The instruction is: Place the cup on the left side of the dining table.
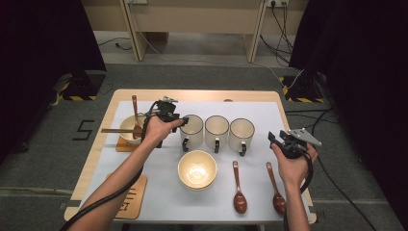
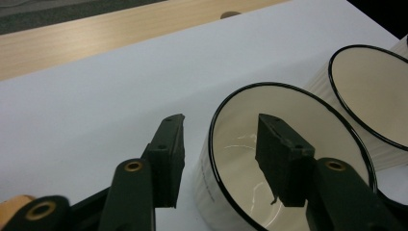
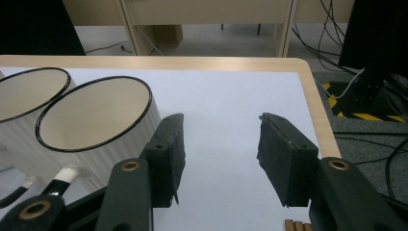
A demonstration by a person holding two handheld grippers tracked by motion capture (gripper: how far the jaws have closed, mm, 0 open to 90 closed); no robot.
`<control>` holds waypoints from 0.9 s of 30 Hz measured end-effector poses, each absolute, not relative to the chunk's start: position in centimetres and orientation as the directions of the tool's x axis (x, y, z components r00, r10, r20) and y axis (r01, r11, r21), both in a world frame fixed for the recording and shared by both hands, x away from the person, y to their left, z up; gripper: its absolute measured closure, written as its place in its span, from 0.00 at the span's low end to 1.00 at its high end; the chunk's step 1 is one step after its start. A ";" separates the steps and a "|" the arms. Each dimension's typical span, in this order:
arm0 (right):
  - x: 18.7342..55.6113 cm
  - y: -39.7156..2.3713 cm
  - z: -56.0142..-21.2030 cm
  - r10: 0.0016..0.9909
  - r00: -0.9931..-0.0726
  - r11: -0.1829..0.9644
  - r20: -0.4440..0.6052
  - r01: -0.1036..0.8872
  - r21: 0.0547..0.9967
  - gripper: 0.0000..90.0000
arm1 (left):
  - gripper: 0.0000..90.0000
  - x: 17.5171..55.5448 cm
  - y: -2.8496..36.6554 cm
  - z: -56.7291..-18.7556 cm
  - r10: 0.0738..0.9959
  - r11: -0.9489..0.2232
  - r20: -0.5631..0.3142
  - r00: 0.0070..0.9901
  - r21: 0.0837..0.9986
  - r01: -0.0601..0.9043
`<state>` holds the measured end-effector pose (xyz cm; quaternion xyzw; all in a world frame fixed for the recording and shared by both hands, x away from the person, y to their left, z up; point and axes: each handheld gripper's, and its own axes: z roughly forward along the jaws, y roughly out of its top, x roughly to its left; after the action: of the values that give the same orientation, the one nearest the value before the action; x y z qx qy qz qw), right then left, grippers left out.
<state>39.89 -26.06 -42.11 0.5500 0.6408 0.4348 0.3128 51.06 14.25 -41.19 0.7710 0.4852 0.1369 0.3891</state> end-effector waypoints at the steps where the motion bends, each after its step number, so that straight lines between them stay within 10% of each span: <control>1: 39.9 -26.0 -42.1 0.977 -0.200 0.018 0.077 0.434 0.900 0.58 | 0.60 51.2 14.1 -41.4 0.854 -0.230 -0.167 0.492 0.728 0.646; 27: 40.0 -26.0 -42.3 0.974 -0.210 0.017 0.084 0.439 0.898 0.58 | 0.86 52.3 12.9 -42.9 0.865 -0.333 -0.082 0.496 0.647 0.686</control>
<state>40.04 -26.01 -42.28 0.5488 0.6438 0.4362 0.3066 52.33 12.90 -42.89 0.8042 0.4822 0.1399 0.3181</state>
